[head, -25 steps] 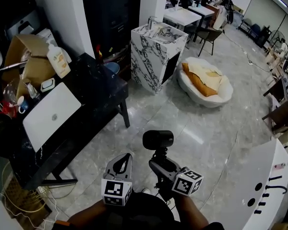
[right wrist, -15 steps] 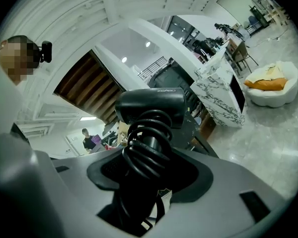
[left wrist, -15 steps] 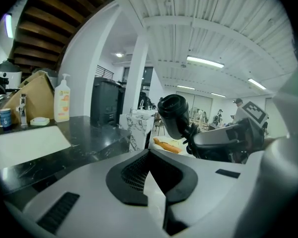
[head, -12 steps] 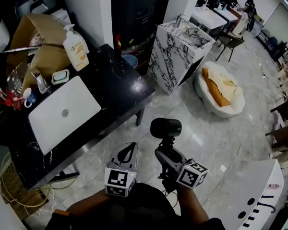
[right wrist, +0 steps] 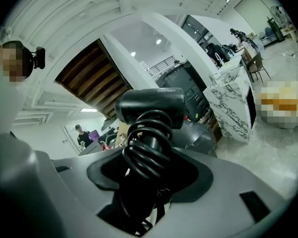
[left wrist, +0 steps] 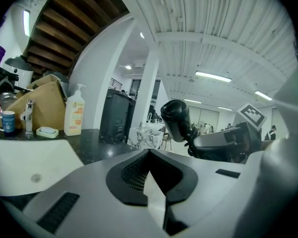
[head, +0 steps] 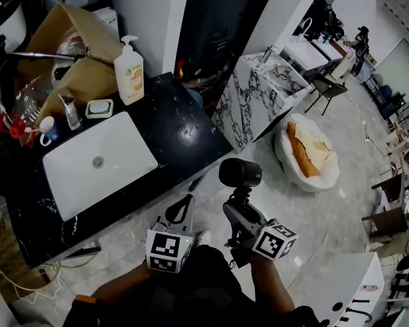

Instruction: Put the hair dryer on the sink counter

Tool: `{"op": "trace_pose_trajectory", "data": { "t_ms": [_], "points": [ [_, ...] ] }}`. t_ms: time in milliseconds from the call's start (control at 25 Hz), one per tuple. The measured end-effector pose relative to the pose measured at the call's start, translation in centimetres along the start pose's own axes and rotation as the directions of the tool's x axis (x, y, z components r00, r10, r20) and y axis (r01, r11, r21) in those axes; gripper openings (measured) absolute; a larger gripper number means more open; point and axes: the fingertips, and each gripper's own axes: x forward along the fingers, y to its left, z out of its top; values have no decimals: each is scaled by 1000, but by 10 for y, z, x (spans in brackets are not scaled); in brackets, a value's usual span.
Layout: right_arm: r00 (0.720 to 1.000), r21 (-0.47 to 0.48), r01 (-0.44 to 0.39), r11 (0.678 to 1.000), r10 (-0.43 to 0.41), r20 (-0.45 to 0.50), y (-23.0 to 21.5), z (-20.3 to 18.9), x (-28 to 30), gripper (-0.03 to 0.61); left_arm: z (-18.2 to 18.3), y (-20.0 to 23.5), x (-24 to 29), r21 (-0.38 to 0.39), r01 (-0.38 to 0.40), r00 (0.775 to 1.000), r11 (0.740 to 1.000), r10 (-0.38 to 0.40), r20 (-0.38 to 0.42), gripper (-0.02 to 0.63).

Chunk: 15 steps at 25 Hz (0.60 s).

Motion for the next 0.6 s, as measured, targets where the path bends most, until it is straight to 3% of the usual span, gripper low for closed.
{"op": "trace_pose_trajectory", "data": {
  "t_ms": [320, 600],
  "points": [
    [996, -8, -50, 999, 49, -70, -6, 2, 54, 258, 6, 58, -7, -37, -149, 988, 988, 150, 38, 9],
    [991, -88, -78, 993, 67, -119, -24, 30, 107, 259, 24, 97, 25, -49, -221, 972, 974, 224, 70, 9]
  ]
}}
